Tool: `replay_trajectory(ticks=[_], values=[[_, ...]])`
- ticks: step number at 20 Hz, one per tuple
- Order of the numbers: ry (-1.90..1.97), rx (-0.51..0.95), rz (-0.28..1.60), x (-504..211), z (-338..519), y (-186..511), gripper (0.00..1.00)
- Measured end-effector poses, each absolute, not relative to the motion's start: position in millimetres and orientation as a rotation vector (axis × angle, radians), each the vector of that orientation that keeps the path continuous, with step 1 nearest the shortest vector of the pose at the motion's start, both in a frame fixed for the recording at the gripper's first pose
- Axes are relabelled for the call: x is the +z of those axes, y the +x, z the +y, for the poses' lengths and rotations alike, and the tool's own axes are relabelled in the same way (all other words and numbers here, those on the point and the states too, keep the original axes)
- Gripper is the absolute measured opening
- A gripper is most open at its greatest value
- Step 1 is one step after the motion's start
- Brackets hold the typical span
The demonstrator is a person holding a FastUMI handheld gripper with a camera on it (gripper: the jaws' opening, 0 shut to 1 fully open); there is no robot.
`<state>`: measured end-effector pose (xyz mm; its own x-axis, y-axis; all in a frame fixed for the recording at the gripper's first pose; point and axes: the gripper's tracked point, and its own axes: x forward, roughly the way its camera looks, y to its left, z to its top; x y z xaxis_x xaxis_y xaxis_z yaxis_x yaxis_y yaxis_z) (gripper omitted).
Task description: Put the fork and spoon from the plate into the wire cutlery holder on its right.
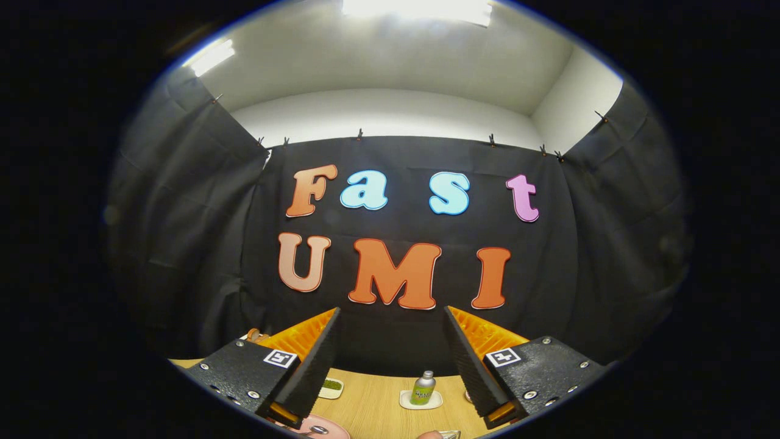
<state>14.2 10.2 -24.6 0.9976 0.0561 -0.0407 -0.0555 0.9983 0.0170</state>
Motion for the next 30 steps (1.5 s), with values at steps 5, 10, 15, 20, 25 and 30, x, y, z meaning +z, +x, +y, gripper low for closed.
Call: replay_trajectory(ticks=[5,10,15,20,25,30], values=[[0.017,0.055,0.072,-39.8,18.9,19.2,0.96],[0.013,0.074,0.134,-65.1,37.9,26.0,0.97],[0.059,0.121,0.26,-110.0,67.4,24.6,0.97],[0.08,0.17,0.453,-176.3,103.6,16.6,0.97],[0.109,0.216,0.621,-229.3,141.4,2.0,0.97],[0.156,0.238,0.856,-294.6,169.3,-35.0,0.97]])
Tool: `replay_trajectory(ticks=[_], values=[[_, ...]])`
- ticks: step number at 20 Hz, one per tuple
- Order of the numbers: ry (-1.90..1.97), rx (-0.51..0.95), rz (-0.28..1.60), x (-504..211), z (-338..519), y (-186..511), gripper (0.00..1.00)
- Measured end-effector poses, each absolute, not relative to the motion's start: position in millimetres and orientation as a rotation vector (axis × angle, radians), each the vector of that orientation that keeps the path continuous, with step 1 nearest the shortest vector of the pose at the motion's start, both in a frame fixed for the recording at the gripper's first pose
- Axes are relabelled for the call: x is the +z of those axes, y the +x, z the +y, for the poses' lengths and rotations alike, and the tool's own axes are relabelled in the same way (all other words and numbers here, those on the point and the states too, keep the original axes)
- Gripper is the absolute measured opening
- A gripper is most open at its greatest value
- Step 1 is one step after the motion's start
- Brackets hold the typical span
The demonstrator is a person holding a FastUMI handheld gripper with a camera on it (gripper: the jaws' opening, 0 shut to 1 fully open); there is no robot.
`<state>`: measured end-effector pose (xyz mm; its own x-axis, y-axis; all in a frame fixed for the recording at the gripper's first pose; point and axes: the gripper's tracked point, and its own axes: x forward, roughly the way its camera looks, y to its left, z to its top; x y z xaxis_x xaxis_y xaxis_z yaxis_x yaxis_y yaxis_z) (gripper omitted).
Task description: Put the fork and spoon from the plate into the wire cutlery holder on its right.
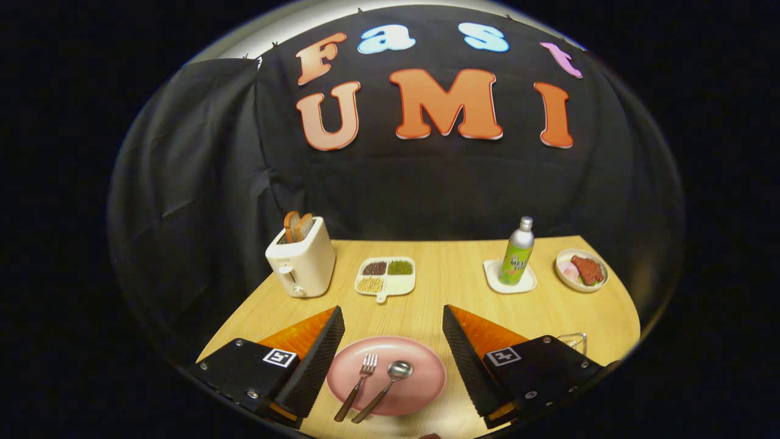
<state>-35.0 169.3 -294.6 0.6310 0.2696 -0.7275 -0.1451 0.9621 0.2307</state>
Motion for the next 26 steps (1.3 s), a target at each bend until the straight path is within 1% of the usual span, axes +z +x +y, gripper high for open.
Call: replay_trajectory(ticks=[4,8,9,16,18,19,20,22,24,26], values=[[0.13,0.239,1.037,-342.2,179.6,-67.7,0.94],[0.113,0.231,1.184,-378.6,184.3,-97.0,0.84],[0.113,0.222,1.221,-386.7,183.6,-103.4,0.8],[0.093,0.219,1.392,-427.4,193.2,-139.1,0.68],[0.095,0.228,1.433,-433.6,198.7,-149.5,0.63],[0.088,0.232,1.451,-436.1,200.4,-154.9,0.58],[0.074,0.237,1.467,-439.3,199.4,-159.6,0.57],[0.068,0.251,1.501,-444.0,201.8,-168.0,0.5],[0.062,0.255,1.541,-448.3,200.7,-175.8,0.42],[0.06,0.24,1.536,-448.4,195.8,-170.8,0.34]])
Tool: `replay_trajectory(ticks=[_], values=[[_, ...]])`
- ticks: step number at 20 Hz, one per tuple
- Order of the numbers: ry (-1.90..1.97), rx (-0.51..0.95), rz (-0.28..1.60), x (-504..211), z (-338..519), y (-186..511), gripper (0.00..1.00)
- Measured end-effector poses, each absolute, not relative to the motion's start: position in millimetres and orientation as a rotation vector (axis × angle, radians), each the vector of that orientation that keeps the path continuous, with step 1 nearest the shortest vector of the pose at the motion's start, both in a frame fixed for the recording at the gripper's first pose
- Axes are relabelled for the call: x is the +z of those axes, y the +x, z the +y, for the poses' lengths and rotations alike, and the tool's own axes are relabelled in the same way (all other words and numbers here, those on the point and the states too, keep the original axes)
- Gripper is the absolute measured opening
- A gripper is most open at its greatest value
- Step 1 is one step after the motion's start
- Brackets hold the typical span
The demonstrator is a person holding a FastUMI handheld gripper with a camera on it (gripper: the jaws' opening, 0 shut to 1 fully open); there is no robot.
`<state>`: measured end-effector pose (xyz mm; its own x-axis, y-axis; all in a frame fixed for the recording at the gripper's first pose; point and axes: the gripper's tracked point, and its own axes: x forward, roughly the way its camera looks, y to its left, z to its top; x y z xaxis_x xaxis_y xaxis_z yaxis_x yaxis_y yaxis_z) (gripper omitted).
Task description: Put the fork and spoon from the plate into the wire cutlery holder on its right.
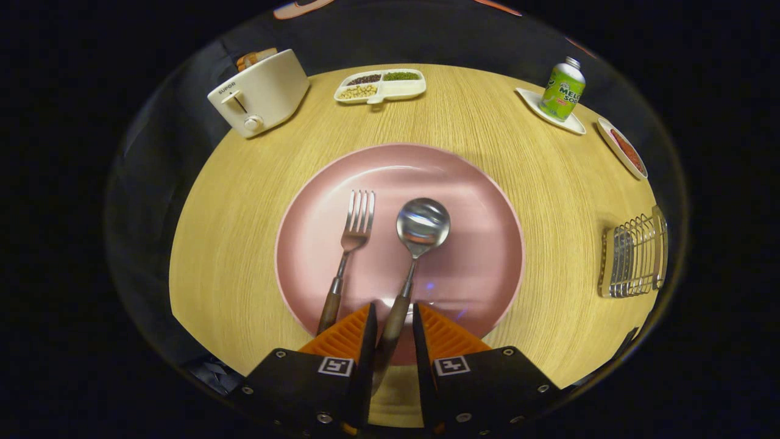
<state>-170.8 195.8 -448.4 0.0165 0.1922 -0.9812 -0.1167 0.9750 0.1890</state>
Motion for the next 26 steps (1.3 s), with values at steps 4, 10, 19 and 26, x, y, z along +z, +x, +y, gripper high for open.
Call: replay_trajectory(ticks=[4,10,19,26], values=[[0.1,0.218,1.569,-451.9,188.4,-172.1,0.14],[0.136,0.259,1.467,-438.5,185.6,-157.4,0.06],[0.197,0.192,1.255,-374.3,129.5,-116.3,0.06],[0.221,0.021,1.15,-332.2,42.1,-100.6,0.06]])
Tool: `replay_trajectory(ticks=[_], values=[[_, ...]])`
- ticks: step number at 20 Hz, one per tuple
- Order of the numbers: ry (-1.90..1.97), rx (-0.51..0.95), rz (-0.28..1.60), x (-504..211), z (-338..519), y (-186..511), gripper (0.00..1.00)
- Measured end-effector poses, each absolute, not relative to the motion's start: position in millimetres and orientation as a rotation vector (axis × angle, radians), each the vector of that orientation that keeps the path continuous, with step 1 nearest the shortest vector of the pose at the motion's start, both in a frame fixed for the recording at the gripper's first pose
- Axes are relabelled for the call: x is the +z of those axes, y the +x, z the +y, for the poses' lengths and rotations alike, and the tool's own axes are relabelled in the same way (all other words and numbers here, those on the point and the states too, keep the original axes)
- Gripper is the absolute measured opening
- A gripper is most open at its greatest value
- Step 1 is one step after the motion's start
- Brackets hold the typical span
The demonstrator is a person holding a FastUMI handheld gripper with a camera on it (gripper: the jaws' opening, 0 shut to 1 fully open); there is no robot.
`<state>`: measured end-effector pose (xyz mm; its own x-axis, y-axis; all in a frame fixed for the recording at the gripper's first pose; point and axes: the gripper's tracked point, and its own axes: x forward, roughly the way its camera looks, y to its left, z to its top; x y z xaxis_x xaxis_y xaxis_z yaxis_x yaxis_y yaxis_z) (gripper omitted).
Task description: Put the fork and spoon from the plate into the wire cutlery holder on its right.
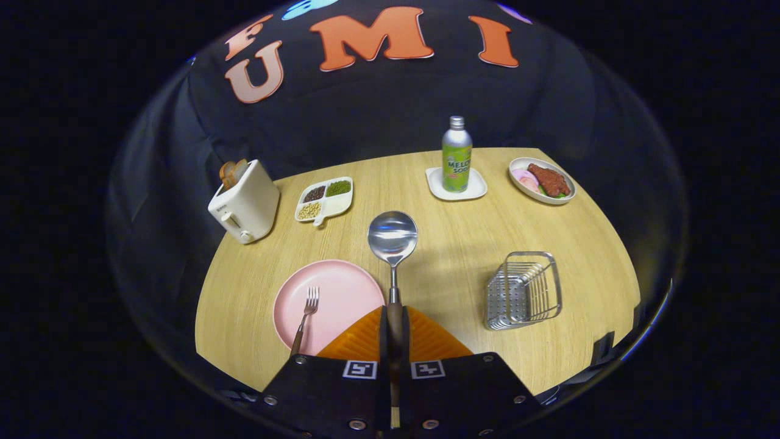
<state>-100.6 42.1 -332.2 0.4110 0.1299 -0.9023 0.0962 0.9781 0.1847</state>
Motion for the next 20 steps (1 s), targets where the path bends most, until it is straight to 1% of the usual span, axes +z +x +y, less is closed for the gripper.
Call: replay_trajectory(ticks=[4,10,15,20], values=[[0.21,-0.071,1.137,-317.9,-12.8,-106.8,0.06],[0.165,-0.155,1.255,-335.6,-68.2,-138.6,0.06],[0.127,-0.152,1.339,-349.3,-75.2,-157.6,0.07],[0.12,-0.165,1.335,-355.4,-81.9,-153.4,0.08]])
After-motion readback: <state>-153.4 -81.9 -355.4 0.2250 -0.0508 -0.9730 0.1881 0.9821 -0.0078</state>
